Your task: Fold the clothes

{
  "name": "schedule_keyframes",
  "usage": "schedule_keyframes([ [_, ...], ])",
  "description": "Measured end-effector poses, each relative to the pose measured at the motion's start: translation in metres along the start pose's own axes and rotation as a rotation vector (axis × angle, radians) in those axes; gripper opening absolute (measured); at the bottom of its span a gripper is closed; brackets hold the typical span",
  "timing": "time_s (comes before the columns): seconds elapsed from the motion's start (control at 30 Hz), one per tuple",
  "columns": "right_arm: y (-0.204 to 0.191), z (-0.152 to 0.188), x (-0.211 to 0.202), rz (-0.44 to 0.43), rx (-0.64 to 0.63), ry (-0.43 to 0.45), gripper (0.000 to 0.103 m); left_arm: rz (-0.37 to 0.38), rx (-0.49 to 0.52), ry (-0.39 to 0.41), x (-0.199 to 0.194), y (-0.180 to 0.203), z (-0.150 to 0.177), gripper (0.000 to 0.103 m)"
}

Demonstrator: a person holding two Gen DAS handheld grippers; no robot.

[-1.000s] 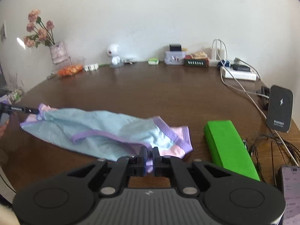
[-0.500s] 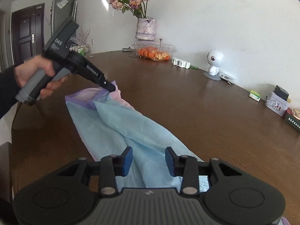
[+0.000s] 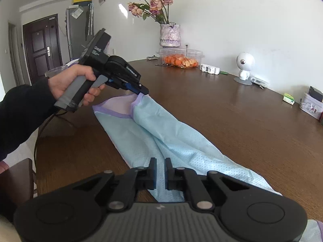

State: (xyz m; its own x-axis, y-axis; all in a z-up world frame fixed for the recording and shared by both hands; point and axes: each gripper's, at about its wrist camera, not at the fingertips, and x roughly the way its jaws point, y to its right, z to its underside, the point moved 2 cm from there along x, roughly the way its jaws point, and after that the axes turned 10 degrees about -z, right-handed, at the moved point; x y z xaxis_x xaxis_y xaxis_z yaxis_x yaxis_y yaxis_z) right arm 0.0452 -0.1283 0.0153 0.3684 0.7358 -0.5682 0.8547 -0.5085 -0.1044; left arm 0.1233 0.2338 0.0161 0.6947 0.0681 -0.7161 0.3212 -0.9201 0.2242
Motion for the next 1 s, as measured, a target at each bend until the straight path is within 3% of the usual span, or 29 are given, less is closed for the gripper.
schedule_keyframes([
  [0.07, 0.000, -0.001, 0.003, 0.035, -0.023, -0.010, 0.028, 0.042, 0.059, 0.010, -0.018, 0.008, 0.009, 0.038],
  [0.13, 0.002, 0.001, 0.011, 0.039, -0.025, -0.034, 0.024, 0.086, 0.135, -0.011, -0.028, 0.022, 0.024, 0.038],
  [0.2, 0.005, 0.004, 0.019, 0.048, -0.010, -0.051, 0.004, 0.115, 0.201, -0.041, -0.033, 0.035, 0.041, 0.038],
  [0.23, 0.007, 0.005, 0.021, 0.052, -0.006, -0.051, 0.003, 0.123, 0.226, -0.057, -0.033, 0.041, 0.050, 0.036],
  [0.3, 0.007, 0.005, 0.016, 0.045, -0.006, -0.030, 0.002, 0.103, 0.256, -0.046, -0.033, 0.048, 0.061, 0.005],
  [0.4, 0.003, 0.006, 0.004, 0.005, -0.026, -0.010, 0.000, 0.095, 0.251, -0.037, -0.033, 0.048, 0.062, 0.005],
  [0.53, -0.003, 0.015, -0.005, -0.031, -0.046, -0.050, 0.000, 0.081, 0.231, -0.034, -0.031, 0.042, 0.059, 0.005],
  [0.6, -0.005, 0.021, -0.007, -0.026, -0.036, -0.061, 0.001, 0.076, 0.226, -0.033, -0.031, 0.039, 0.058, 0.008],
  [0.67, -0.005, 0.019, -0.017, -0.028, -0.010, -0.002, 0.004, 0.069, 0.218, -0.029, -0.033, 0.036, 0.058, 0.016],
  [0.73, 0.000, 0.015, -0.025, -0.008, 0.019, 0.066, 0.014, 0.070, 0.220, -0.013, -0.038, 0.035, 0.057, 0.028],
  [0.77, 0.003, 0.014, -0.025, 0.018, 0.026, 0.077, 0.023, 0.074, 0.222, -0.009, -0.040, 0.037, 0.057, 0.029],
  [0.8, 0.005, 0.015, -0.021, 0.041, 0.023, 0.062, 0.023, 0.078, 0.225, -0.005, -0.042, 0.038, 0.057, 0.029],
  [0.9, 0.009, 0.022, -0.004, 0.065, 0.007, -0.008, 0.020, 0.099, 0.248, -0.004, -0.046, 0.046, 0.058, 0.033],
  [0.97, 0.008, 0.026, 0.000, 0.073, 0.000, -0.034, 0.000, 0.093, 0.284, -0.015, -0.043, 0.053, 0.062, 0.037],
  [1.0, 0.005, 0.026, -0.002, 0.075, -0.007, -0.033, 0.000, 0.076, 0.302, -0.026, -0.040, 0.056, 0.063, 0.037],
])
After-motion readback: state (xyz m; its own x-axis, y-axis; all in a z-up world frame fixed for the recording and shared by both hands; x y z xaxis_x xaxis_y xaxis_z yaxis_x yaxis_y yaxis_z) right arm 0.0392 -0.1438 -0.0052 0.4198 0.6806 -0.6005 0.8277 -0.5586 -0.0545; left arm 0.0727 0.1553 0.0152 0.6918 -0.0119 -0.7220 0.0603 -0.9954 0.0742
